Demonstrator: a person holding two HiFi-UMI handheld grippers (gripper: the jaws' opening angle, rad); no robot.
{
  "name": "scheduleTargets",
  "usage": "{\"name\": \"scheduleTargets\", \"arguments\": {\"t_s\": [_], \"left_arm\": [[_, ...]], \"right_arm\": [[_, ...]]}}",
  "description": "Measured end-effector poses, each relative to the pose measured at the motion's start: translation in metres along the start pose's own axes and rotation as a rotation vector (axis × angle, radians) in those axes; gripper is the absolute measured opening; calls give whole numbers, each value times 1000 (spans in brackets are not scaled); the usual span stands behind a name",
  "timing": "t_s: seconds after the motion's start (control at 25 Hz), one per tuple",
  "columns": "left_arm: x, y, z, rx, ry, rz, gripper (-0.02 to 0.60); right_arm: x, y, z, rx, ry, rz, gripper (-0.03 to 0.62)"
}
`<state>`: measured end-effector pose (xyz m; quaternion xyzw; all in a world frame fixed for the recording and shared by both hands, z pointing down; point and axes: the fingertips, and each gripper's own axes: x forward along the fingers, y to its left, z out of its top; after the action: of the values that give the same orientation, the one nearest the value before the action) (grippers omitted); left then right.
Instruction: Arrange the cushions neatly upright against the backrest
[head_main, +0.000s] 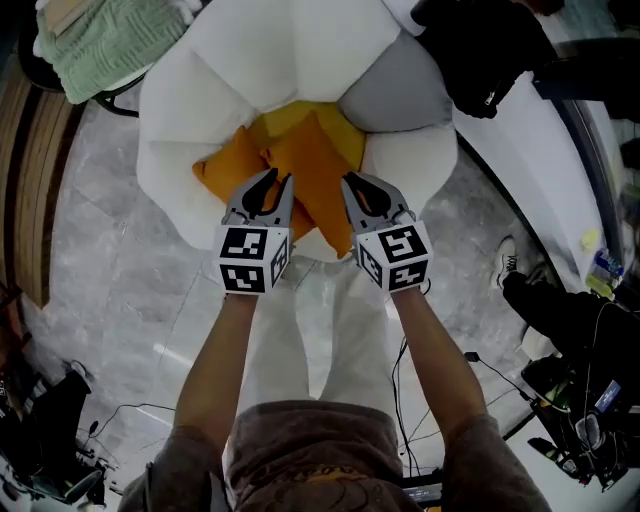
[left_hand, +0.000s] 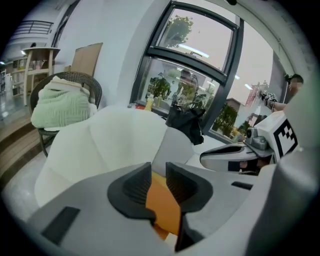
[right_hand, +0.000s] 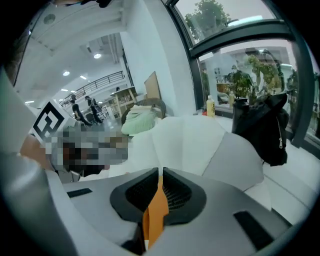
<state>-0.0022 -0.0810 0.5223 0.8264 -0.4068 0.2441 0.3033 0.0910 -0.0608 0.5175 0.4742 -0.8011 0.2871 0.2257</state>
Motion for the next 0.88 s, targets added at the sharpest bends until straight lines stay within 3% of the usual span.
{"name": "scheduleTargets", "arguments": {"t_s": [0.52, 0.64, 0.88], "left_arm": [[92, 46, -121, -103, 173, 42, 101], [107, 49, -148, -133, 219, 51, 104], [131, 49, -178, -156, 286, 48, 105]], "right_arm": [[106, -36, -101, -72, 270, 40, 28], [124, -42, -128, -79, 352, 60, 77], [145, -45, -165, -84, 469, 104, 86]]}}
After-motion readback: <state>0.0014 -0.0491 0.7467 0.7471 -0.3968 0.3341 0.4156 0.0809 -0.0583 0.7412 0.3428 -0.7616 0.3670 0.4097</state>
